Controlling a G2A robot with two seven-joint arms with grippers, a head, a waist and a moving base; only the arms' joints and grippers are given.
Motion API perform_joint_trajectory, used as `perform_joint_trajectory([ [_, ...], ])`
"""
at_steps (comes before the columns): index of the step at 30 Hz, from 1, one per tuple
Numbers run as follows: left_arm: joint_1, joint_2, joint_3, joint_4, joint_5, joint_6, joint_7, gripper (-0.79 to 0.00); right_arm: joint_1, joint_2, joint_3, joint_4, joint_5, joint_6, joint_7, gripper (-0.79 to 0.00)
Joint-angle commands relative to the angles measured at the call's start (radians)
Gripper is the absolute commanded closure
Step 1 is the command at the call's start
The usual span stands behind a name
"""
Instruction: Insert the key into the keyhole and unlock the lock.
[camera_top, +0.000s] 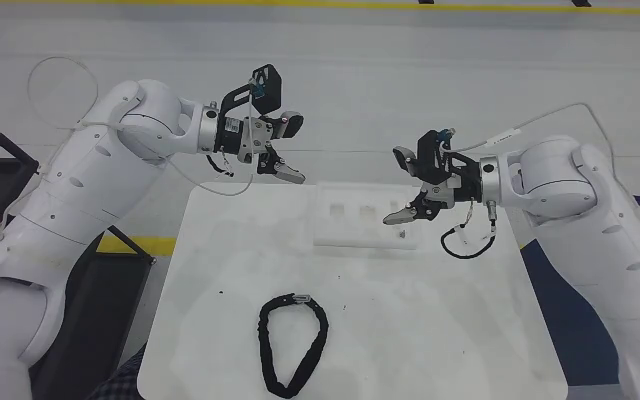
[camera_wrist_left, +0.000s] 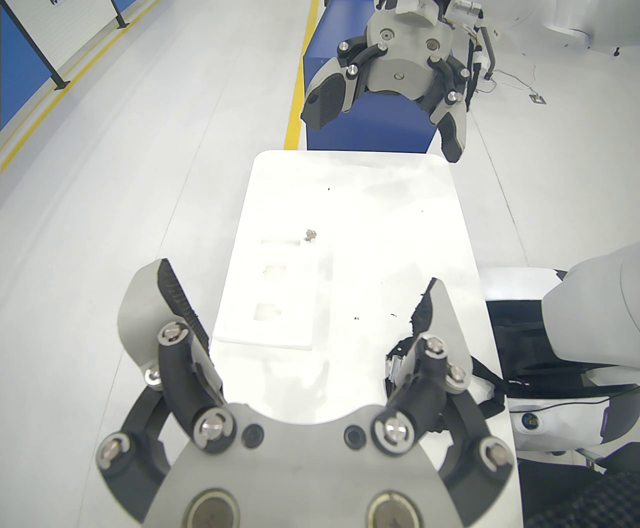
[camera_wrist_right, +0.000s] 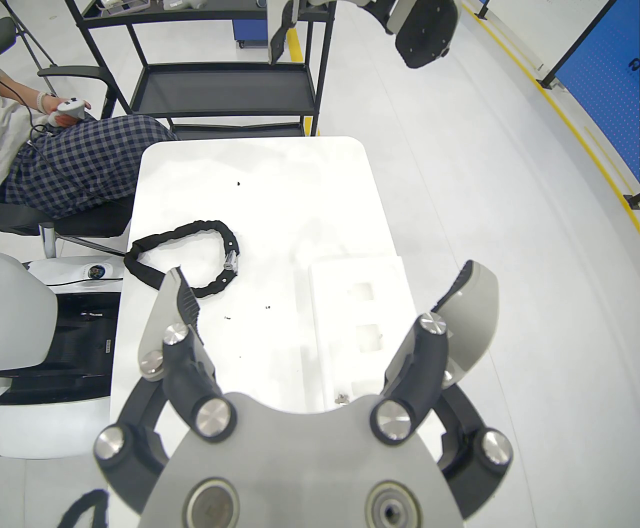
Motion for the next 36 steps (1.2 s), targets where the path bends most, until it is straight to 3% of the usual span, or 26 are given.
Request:
perform_joint_trajectory([
  [1, 0.000, 0.000, 0.000, 0.000, 0.000, 0.000, 0.000, -0.785, -0.004, 0.000, -0.001, 0.001, 0.000, 0.005, -0.004, -0.785],
  [9, 0.000, 0.000, 0.000, 0.000, 0.000, 0.000, 0.000, -0.785, -0.045, -0.006, -0.030, 0.127, 0.002, 0.142, -0.041, -0.785],
  [16, 0.000, 0.000, 0.000, 0.000, 0.000, 0.000, 0.000, -0.785, -0.038, -0.030, -0.093, 0.255, 0.056, 0.386, -0.001, -0.785],
  [27, 0.000, 0.000, 0.000, 0.000, 0.000, 0.000, 0.000, -0.785, -0.004, -0.099, -0.205, 0.425, 0.154, 0.775, 0.036, -0.785],
  [33, 0.000, 0.000, 0.000, 0.000, 0.000, 0.000, 0.000, -0.785, 0.028, -0.144, -0.273, 0.519, 0.169, 0.925, 0.063, -0.785],
  [36, 0.000, 0.000, 0.000, 0.000, 0.000, 0.000, 0.000, -0.785, 0.041, -0.167, -0.300, 0.551, 0.183, 0.940, 0.062, -0.785],
])
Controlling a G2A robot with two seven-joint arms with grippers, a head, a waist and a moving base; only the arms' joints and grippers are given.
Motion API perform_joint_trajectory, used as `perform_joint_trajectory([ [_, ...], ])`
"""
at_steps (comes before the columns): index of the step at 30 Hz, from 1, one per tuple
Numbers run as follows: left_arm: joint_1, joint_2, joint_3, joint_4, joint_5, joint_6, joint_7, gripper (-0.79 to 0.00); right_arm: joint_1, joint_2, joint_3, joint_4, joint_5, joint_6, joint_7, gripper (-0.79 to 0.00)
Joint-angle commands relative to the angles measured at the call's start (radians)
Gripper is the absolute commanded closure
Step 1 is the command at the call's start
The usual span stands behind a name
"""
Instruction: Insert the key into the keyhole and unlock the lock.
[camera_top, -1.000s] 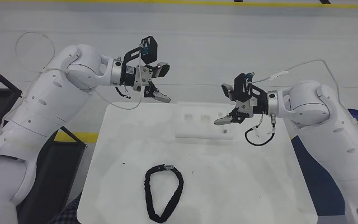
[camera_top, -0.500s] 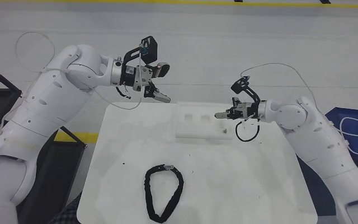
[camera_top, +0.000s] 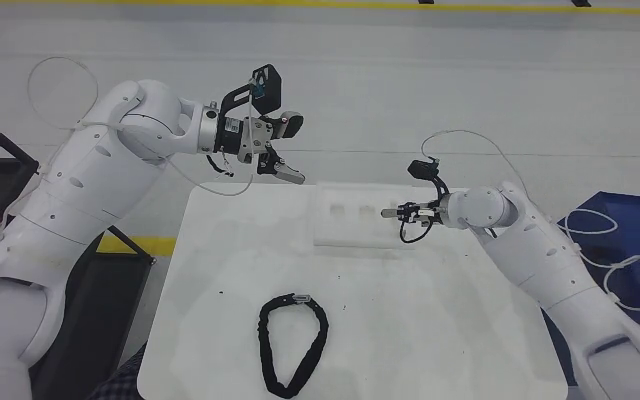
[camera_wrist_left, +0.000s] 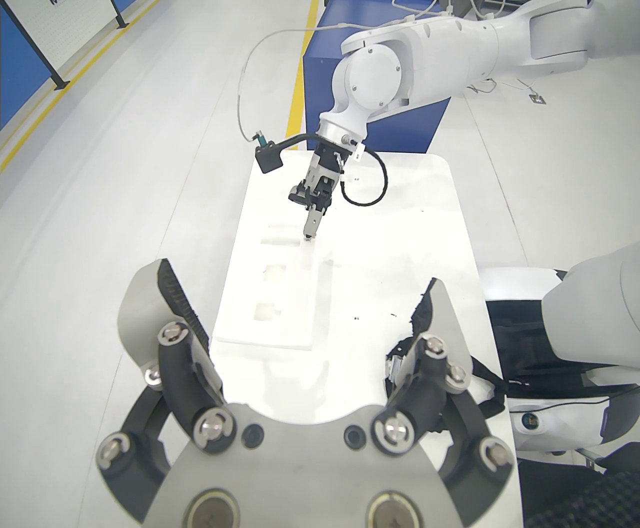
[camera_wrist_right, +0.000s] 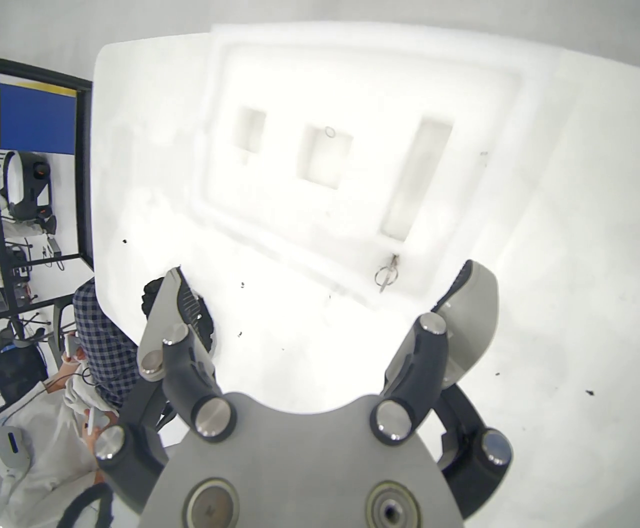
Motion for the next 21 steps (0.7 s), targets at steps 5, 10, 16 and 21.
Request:
perform_joint_trajectory([
  [5, 0.000, 0.000, 0.000, 0.000, 0.000, 0.000, 0.000, -0.785, 0.004, -0.016, -0.015, 0.029, 0.032, -0.025, 0.017, -0.785],
  [10, 0.000, 0.000, 0.000, 0.000, 0.000, 0.000, 0.000, -0.785, 0.004, -0.016, -0.015, 0.029, 0.032, -0.025, 0.017, -0.785],
  [16, 0.000, 0.000, 0.000, 0.000, 0.000, 0.000, 0.000, -0.785, 0.002, -0.015, -0.015, 0.035, 0.027, -0.012, 0.013, -0.785],
  [21, 0.000, 0.000, 0.000, 0.000, 0.000, 0.000, 0.000, -0.785, -0.010, -0.019, -0.041, -0.025, -0.064, 0.117, 0.031, -0.785],
])
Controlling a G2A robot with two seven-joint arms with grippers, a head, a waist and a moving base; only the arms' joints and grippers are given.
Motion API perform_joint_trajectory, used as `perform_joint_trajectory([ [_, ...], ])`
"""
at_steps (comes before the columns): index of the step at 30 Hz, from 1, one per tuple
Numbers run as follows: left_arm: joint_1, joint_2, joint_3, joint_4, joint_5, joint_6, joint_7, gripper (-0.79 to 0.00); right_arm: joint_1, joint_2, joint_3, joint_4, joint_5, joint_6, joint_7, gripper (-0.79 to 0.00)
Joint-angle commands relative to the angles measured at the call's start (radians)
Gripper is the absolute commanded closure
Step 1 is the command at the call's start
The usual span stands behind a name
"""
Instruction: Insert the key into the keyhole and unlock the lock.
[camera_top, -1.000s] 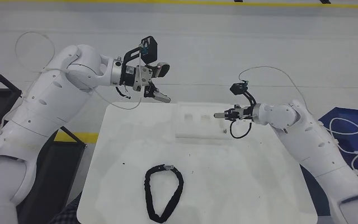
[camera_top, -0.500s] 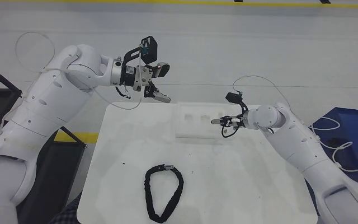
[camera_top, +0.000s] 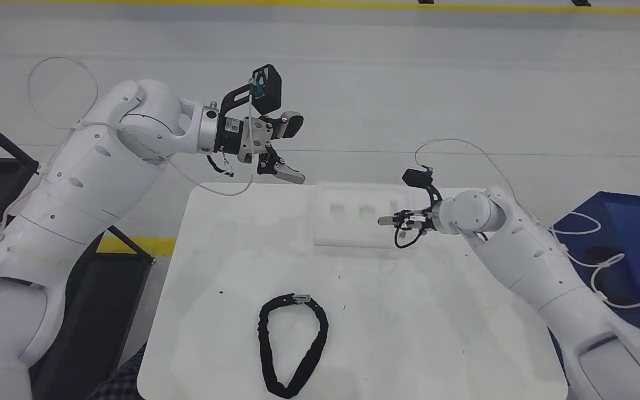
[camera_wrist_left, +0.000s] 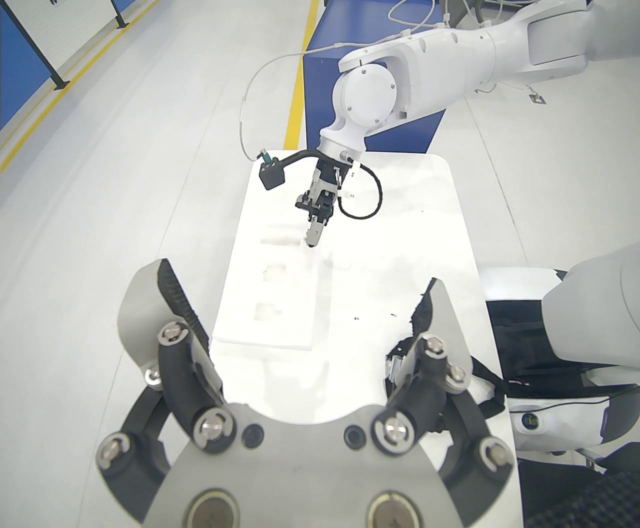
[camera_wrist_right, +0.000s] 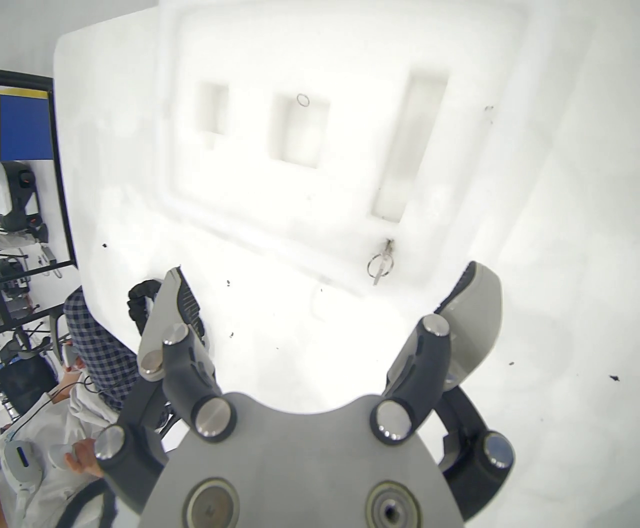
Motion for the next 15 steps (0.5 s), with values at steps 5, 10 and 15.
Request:
perform_joint_trajectory([
  [5, 0.000, 0.000, 0.000, 0.000, 0.000, 0.000, 0.000, -0.785, -0.004, -0.012, -0.016, -0.022, -0.042, 0.102, 0.026, -0.785],
  [10, 0.000, 0.000, 0.000, 0.000, 0.000, 0.000, 0.000, -0.785, 0.002, -0.028, -0.041, -0.014, -0.094, 0.153, 0.023, -0.785],
  [15, 0.000, 0.000, 0.000, 0.000, 0.000, 0.000, 0.000, -0.785, 0.011, -0.044, -0.059, 0.006, -0.131, 0.175, 0.021, -0.631],
])
